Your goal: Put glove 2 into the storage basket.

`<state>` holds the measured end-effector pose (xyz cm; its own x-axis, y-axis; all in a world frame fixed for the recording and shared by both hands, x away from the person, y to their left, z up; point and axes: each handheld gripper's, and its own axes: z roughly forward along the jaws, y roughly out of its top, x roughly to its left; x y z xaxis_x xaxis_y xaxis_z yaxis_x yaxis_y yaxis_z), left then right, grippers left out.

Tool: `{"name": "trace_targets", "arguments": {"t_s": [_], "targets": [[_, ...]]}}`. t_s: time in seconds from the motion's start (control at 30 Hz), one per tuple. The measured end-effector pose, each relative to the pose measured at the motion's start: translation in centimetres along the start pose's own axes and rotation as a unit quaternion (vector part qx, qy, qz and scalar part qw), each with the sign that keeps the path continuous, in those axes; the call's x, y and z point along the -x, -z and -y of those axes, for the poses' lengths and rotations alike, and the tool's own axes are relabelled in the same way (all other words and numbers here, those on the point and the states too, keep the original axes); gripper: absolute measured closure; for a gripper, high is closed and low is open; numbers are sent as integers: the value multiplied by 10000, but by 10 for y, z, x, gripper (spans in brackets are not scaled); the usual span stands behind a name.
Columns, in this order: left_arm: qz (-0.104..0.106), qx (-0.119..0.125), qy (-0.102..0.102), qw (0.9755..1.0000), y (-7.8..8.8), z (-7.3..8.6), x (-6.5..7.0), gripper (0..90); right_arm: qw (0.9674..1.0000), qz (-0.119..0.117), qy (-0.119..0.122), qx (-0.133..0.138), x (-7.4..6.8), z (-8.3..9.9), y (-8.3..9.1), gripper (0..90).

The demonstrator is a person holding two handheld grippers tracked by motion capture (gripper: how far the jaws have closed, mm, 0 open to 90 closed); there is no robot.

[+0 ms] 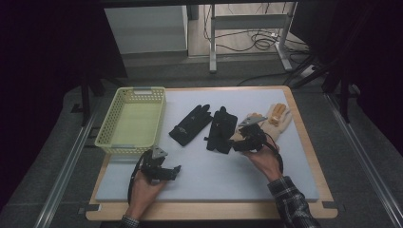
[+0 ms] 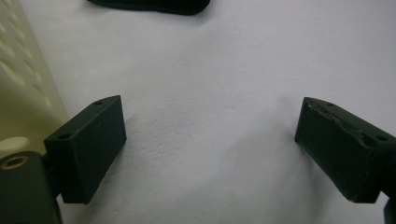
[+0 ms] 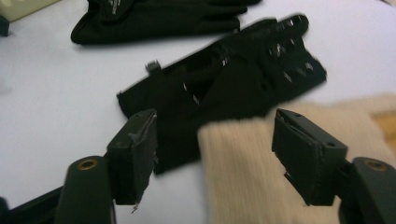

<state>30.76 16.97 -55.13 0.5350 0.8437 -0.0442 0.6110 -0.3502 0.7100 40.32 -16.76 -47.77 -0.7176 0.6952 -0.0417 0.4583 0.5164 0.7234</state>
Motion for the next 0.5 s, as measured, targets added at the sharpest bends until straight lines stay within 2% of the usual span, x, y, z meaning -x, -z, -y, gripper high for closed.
{"name": "trace_targets", "arguments": {"t_s": [0.07, 0.1, 0.13, 0.2, 0.3, 0.37, 0.5], "targets": [[0, 6, 9, 10000, 0, 0, 0, 90, 10000, 3, 77, 1, 0, -9, -6, 358], [1, 2, 5, 10000, 0, 0, 0, 90, 9999, 22, 135, 16, 2, -17, -12, 403], [2, -2, -1, 10000, 0, 0, 0, 90, 9999, 22, 135, 16, 2, -17, -12, 403], [3, -1, 4, 10000, 0, 0, 0, 90, 9997, 26, 226, 33, 4, -23, -19, 465], [6, -2, 4, 10000, 0, 0, 0, 90, 9995, 27, 293, -101, 6, -29, -32, 479], [6, -3, 5, 10000, 0, 0, 0, 90, 9993, 9, 308, -211, 8, -30, -42, 449], [8, -3, 4, 10000, 0, 0, 0, 90, 9991, -3, 195, -373, 17, -28, -63, 299]]}}
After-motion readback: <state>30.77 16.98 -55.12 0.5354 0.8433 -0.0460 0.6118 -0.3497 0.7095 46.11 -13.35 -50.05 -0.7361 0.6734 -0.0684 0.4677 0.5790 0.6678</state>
